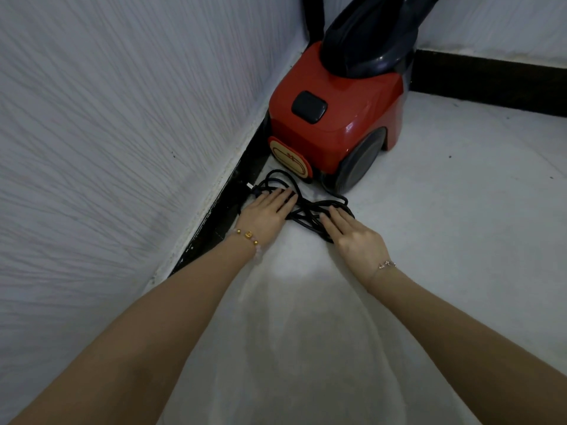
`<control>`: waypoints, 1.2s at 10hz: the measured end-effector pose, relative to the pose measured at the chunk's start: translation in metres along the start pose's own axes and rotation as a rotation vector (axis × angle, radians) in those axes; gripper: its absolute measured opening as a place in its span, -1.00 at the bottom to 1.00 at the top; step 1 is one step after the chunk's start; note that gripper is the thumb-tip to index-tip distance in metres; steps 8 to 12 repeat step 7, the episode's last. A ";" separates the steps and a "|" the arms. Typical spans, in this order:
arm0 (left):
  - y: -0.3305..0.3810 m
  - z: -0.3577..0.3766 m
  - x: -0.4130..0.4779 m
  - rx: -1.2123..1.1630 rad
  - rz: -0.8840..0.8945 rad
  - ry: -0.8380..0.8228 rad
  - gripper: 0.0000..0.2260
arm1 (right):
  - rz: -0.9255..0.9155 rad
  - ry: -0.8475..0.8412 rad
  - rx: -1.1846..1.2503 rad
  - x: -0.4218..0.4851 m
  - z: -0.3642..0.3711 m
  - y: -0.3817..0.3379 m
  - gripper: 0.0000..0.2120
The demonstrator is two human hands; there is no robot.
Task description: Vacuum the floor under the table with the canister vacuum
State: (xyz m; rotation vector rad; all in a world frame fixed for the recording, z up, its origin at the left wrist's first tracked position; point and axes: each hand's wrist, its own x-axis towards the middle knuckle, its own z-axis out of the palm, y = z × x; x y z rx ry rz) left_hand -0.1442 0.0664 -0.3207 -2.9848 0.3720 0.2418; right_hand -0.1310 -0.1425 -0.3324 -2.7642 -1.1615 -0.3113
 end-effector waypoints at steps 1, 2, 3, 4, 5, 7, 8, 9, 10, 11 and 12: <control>0.001 0.001 0.013 -0.014 -0.039 0.019 -0.54 | 0.019 -0.047 -0.025 0.010 0.000 0.002 -0.53; 0.009 0.002 0.016 0.020 -0.130 -0.029 -0.50 | 0.035 -0.050 -0.039 0.011 0.002 0.000 -0.54; 0.009 0.006 0.015 -0.025 -0.142 -0.007 -0.50 | 0.045 -0.044 -0.063 0.009 0.007 0.000 -0.54; 0.010 0.010 0.014 -0.062 -0.115 -0.022 -0.50 | 0.059 -0.056 -0.071 0.008 0.016 -0.003 -0.56; 0.006 0.004 0.013 -0.099 -0.075 0.029 -0.47 | 0.059 -0.029 -0.058 0.006 0.012 -0.002 -0.62; 0.019 -0.088 -0.020 -0.105 -0.144 -0.135 -0.36 | 0.205 -0.272 0.212 -0.026 -0.093 0.016 -0.30; 0.019 -0.088 -0.020 -0.105 -0.144 -0.135 -0.36 | 0.205 -0.272 0.212 -0.026 -0.093 0.016 -0.30; 0.019 -0.088 -0.020 -0.105 -0.144 -0.135 -0.36 | 0.205 -0.272 0.212 -0.026 -0.093 0.016 -0.30; 0.019 -0.088 -0.020 -0.105 -0.144 -0.135 -0.36 | 0.205 -0.272 0.212 -0.026 -0.093 0.016 -0.30; 0.019 -0.088 -0.020 -0.105 -0.144 -0.135 -0.36 | 0.205 -0.272 0.212 -0.026 -0.093 0.016 -0.30; 0.019 -0.088 -0.020 -0.105 -0.144 -0.135 -0.36 | 0.205 -0.272 0.212 -0.026 -0.093 0.016 -0.30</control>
